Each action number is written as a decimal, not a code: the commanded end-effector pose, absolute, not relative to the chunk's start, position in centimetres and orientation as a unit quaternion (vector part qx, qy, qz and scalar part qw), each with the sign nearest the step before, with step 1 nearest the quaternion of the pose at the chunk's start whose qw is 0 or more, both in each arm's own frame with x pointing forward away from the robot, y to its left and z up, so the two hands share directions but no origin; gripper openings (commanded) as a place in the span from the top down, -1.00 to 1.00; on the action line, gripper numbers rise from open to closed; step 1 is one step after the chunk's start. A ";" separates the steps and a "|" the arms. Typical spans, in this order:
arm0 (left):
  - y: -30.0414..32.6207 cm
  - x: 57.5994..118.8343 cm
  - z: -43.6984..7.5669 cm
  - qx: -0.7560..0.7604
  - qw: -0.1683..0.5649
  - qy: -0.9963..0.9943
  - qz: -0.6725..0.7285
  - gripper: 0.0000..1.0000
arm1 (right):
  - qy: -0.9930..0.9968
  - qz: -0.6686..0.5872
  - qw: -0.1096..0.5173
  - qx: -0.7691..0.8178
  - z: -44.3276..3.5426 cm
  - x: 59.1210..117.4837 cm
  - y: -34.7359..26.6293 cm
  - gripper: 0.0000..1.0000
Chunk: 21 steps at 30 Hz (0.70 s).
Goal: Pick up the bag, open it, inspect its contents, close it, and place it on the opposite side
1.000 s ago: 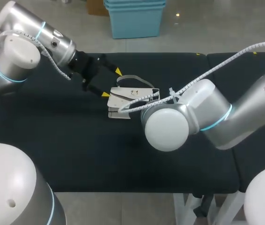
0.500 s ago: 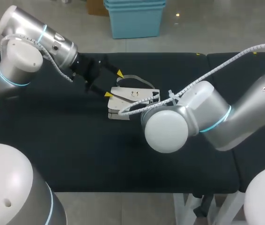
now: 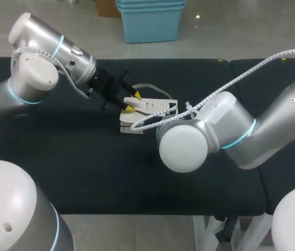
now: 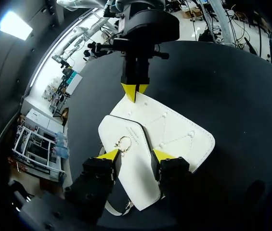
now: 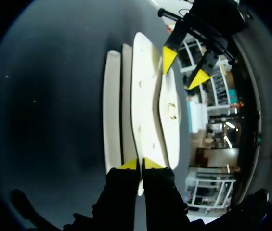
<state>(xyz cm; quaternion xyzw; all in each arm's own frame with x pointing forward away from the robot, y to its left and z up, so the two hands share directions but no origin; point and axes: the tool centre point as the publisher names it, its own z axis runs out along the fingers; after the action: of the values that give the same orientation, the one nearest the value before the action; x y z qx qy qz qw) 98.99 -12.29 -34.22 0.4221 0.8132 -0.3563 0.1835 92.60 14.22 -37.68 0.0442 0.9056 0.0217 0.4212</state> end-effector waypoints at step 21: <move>-13.1 97.9 -36.2 0.443 0.200 0.796 -0.361 0.09 | 0.858 0.024 0.512 0.043 -38.3 92.4 14.0 1.00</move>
<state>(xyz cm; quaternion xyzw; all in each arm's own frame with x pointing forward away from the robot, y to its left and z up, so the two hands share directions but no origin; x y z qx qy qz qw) 97.72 -12.70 -35.11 0.4422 0.7991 -0.3609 0.1886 92.59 14.24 -37.71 0.0443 0.9055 0.0217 0.4216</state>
